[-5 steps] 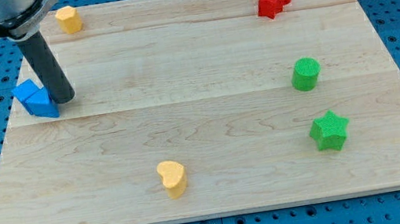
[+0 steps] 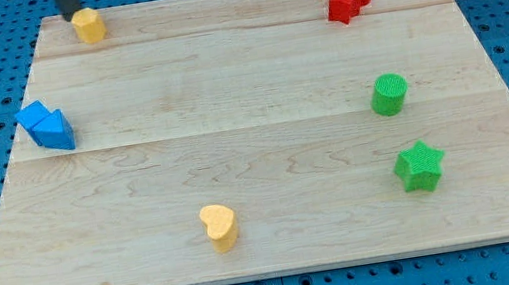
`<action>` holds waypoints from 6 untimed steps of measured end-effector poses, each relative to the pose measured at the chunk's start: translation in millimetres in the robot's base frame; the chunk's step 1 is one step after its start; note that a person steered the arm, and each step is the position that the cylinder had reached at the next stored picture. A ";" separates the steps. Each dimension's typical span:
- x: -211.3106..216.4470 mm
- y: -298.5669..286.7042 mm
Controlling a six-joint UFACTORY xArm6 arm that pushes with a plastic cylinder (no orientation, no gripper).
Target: Push the yellow hexagon vertical to the yellow heart on the top
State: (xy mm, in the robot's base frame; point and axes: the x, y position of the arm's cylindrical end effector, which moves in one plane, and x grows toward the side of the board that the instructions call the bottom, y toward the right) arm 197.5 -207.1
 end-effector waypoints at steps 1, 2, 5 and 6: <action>69.7 23.1; 117.4 42.8; 153.3 90.1; 196.7 91.8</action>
